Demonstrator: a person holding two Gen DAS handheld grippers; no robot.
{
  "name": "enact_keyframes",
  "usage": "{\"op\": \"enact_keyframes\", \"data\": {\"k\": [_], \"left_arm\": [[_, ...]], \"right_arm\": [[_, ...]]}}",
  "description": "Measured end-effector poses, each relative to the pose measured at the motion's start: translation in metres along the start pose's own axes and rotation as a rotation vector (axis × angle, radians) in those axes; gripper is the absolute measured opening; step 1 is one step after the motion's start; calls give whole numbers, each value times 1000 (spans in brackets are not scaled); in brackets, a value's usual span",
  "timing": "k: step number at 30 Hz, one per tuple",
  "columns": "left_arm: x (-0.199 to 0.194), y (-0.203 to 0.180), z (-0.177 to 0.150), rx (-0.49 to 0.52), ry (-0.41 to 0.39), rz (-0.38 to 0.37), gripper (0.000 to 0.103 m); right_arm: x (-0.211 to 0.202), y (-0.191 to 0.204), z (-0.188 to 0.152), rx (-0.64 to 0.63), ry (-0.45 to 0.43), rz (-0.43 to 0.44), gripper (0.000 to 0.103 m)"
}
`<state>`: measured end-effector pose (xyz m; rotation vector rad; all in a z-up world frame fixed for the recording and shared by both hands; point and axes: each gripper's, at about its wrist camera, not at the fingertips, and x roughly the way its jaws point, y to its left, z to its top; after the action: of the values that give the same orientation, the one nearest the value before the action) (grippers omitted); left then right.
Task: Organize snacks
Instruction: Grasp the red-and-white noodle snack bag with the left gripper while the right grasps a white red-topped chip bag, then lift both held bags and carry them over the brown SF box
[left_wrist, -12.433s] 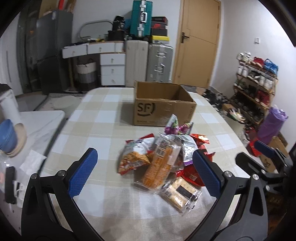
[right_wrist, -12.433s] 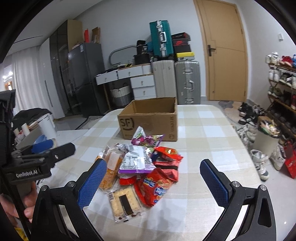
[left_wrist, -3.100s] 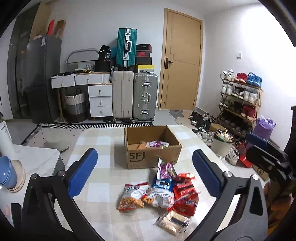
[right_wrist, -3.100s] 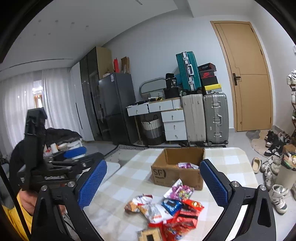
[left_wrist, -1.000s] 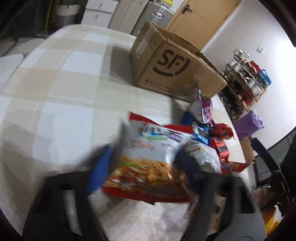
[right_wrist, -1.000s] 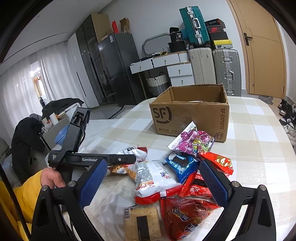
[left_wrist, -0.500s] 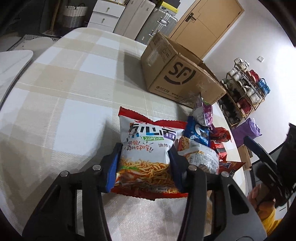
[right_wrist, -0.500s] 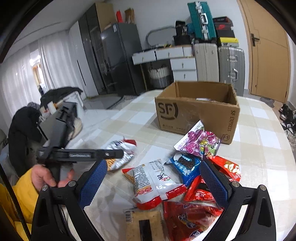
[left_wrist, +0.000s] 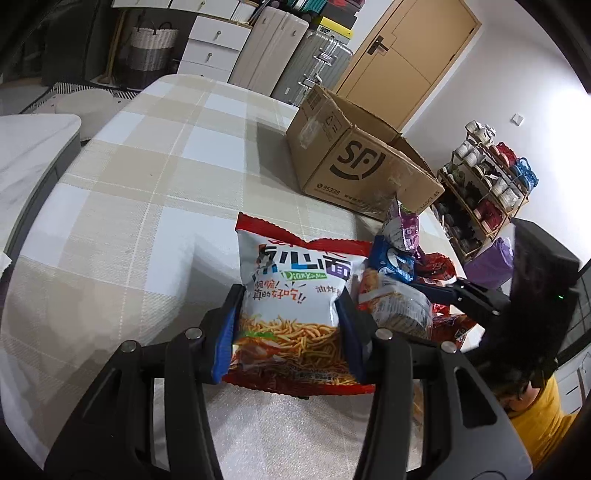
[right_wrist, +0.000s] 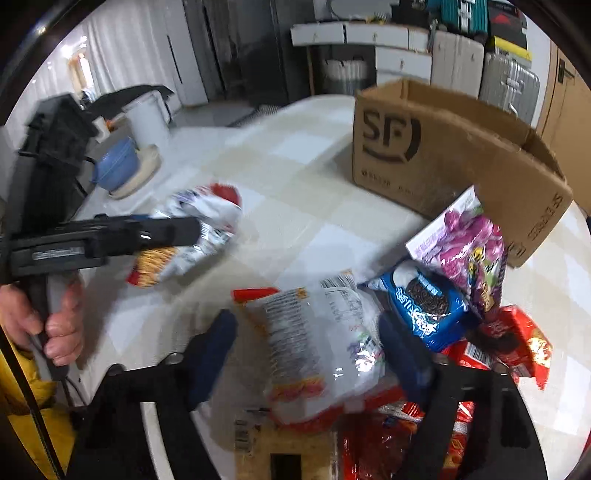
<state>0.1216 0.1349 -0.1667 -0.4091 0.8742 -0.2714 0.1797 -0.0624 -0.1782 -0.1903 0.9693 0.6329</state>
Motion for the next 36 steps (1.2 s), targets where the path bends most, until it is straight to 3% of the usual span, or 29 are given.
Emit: {"op": "enact_keyframes", "data": {"k": [4,10,25,29,36], "left_arm": [[-4,-3,-1,14,-5,3,45],[-7,-7,-2,22,-6,10,45],[-49,-59,0,123,-80,21,45],[-76,-78,1,120,-157,16,45],[-104,-116,-5,170,-195,9,45]], "right_arm": [[18,-3,-3,13,70,2,60],[12,-9,-11,52,21,36,53],[-107,-27,-26,157,-267,101,52],[-150,-30,-33,185,-386,110,53],[-213,-28,-51,224,-540,103,53]]}}
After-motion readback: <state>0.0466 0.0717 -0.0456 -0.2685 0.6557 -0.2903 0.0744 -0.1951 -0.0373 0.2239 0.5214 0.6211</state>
